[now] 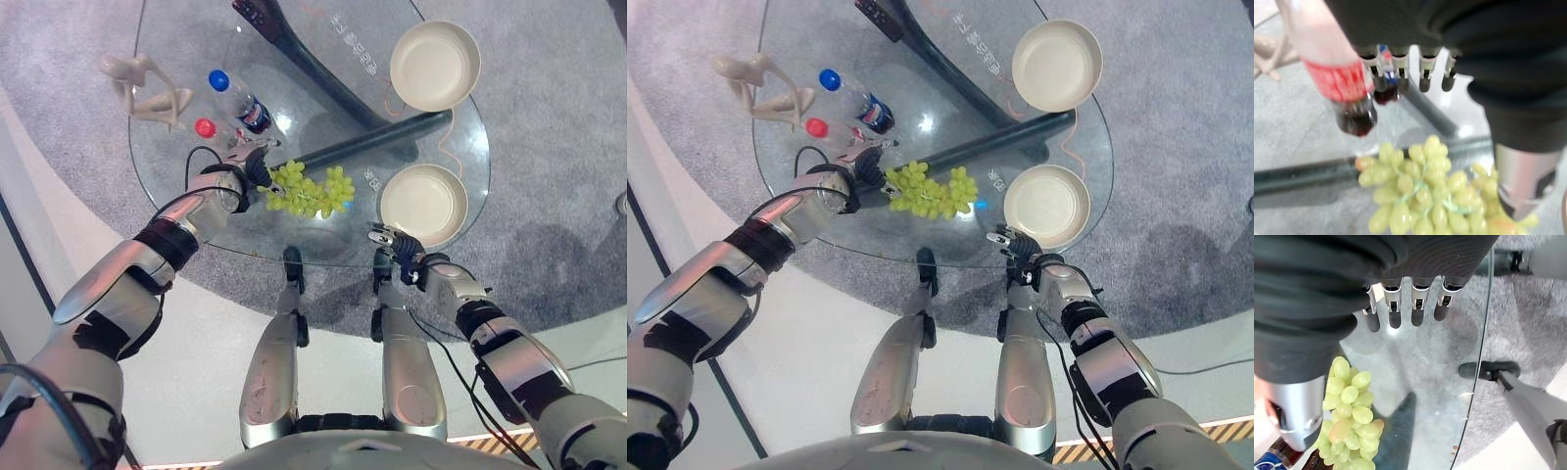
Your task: Pick up fruits into the plate
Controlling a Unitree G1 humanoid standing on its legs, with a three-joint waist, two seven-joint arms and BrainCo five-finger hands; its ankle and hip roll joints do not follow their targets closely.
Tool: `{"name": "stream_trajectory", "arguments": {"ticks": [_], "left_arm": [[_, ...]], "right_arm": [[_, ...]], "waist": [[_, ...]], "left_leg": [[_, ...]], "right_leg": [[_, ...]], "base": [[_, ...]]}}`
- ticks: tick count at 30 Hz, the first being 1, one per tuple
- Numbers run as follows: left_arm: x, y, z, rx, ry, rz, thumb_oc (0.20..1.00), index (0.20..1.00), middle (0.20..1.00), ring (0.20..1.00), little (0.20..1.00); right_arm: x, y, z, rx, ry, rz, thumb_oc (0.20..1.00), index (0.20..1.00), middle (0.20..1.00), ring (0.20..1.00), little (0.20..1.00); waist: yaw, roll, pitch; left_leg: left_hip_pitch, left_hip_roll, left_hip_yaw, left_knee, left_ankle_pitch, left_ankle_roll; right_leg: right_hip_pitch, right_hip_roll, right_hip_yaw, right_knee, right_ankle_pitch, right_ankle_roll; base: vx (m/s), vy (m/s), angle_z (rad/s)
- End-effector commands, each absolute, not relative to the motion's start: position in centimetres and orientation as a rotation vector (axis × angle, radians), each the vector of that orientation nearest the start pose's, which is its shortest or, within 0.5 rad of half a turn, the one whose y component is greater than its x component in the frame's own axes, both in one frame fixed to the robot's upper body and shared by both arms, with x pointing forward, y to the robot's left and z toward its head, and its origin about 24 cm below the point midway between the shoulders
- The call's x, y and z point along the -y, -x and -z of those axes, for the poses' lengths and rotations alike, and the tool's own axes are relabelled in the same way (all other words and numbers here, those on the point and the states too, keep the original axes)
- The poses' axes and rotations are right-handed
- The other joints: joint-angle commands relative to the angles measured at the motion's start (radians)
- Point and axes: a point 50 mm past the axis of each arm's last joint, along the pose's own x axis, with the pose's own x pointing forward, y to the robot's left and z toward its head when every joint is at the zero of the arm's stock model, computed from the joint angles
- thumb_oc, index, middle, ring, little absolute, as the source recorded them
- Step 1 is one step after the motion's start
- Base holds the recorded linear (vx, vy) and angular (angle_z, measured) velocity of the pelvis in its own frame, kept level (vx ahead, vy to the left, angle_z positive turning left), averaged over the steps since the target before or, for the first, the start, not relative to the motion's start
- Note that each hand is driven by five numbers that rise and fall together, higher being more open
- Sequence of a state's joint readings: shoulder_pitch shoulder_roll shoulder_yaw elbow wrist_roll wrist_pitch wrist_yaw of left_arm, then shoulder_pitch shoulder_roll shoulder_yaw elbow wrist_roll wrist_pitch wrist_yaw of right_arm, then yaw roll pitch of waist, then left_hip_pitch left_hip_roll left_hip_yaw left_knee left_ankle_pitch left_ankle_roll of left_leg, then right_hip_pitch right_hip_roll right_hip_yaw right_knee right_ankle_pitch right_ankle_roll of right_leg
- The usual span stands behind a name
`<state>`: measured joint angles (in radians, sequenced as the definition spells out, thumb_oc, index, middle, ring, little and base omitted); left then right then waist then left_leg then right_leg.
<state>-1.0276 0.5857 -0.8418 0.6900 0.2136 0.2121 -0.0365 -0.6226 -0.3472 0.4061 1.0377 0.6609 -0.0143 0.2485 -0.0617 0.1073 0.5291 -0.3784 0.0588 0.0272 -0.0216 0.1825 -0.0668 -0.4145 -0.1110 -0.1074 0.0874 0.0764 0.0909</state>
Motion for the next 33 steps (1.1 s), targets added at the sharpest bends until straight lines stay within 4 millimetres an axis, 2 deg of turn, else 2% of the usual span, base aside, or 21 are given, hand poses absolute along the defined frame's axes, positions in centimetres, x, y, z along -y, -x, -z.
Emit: {"name": "stream_trajectory", "arguments": {"ticks": [1,7,14,23,33], "left_arm": [[-17.0,-40.6,-17.0,-0.008,-1.396,0.154,1.0,1.0,1.0,1.0,1.0],[-17.9,-40.9,-17.4,-0.053,-1.422,0.104,1.0,1.0,1.0,1.0,1.0],[-18.2,-41.2,-17.0,-0.076,-1.498,0.08,1.0,1.0,1.0,1.0,1.0],[-18.5,-41.4,-17.3,-0.052,-1.57,-0.048,1.0,1.0,1.0,1.0,1.0],[-18.9,-41.5,-16.6,-0.118,-1.691,-0.09,1.0,1.0,1.0,1.0,1.0]], "right_arm": [[19.0,-31.9,1.7,-0.408,-0.162,-0.277,1.0,1.0,1.0,1.0,1.0],[19.3,-30.5,2.3,-0.375,-0.219,-0.305,1.0,1.0,1.0,1.0,1.0],[18.6,-30.6,2.1,-0.366,-0.293,-0.299,1.0,1.0,1.0,1.0,1.0],[17.8,-30.5,2.0,-0.342,-0.422,-0.293,1.0,1.0,1.0,1.0,1.0],[16.9,-30.7,1.5,-0.317,-0.464,-0.318,1.0,1.0,1.0,1.0,1.0]], "waist": [[-0.021,-0.055,-0.009],[-0.049,-0.075,-0.009],[-0.058,-0.087,-0.009],[-0.067,-0.102,-0.009],[-0.081,-0.116,-0.009]], "left_leg": [[-0.059,-0.088,0.017,0.099,-0.094,0.043],[-0.094,-0.08,0.029,0.096,-0.091,0.042],[-0.149,-0.077,0.028,0.125,-0.091,0.035],[-0.209,-0.072,0.022,0.145,-0.082,0.029],[-0.255,-0.07,0.019,0.166,-0.081,0.024]], "right_leg": [[-0.097,0.017,0.026,0.043,0.055,0.003],[-0.137,0.028,0.045,0.038,0.063,0.007],[-0.186,0.031,0.048,0.055,0.066,0.007],[-0.241,0.045,0.055,0.075,0.064,0.004],[-0.283,0.056,0.064,0.082,0.068,0.003]], "base": [[-0.04,0.035,-0.16],[-0.02,0.019,-0.07],[-0.02,0.007,-0.06],[0.0,0.003,-0.01],[0.0,0.0,0.0]]}}
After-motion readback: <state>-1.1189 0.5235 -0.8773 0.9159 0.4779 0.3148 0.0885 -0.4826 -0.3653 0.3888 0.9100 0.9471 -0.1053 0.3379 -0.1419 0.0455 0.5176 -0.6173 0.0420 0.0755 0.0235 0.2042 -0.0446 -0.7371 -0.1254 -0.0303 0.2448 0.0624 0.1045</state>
